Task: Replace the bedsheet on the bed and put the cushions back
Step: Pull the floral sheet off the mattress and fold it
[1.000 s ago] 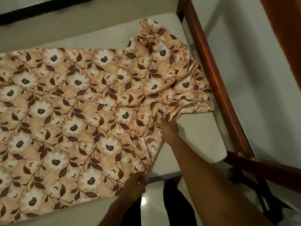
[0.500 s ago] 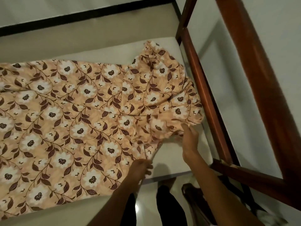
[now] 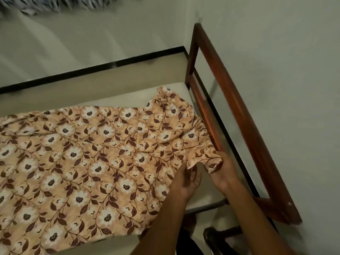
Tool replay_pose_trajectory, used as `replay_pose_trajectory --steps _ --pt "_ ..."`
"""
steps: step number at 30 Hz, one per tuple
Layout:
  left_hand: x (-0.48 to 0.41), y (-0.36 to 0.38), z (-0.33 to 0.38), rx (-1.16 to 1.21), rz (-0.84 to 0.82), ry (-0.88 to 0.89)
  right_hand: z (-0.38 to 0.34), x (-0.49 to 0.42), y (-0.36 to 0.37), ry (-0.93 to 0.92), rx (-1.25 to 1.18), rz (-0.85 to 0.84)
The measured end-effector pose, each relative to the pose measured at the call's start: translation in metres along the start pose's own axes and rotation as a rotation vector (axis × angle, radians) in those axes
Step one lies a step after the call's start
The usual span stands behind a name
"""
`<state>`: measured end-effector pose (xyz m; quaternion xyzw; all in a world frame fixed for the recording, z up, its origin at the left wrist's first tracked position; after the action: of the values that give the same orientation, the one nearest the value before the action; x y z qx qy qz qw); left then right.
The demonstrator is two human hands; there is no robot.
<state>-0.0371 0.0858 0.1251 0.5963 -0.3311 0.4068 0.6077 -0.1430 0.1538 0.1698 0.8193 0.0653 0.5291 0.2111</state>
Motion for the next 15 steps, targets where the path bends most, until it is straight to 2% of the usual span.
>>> replay_pose_trajectory --steps 9,15 --pt "0.058 0.017 0.025 0.012 -0.035 0.224 0.011 0.028 -0.014 0.15 -0.211 -0.004" --pt "0.093 0.014 0.032 -0.225 0.07 0.337 0.012 0.033 -0.001 0.157 -0.221 -0.042"
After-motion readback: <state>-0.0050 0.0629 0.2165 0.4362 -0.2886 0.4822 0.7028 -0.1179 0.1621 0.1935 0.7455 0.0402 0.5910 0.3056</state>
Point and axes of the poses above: each hand's wrist, its own x-axis away from the middle knuckle, its own y-axis out of the palm, z = x × y, the point moved 10 cm from there along -x, towards the middle knuckle, and after that the axes turned 8 degrees about y, right-handed, at the moved point
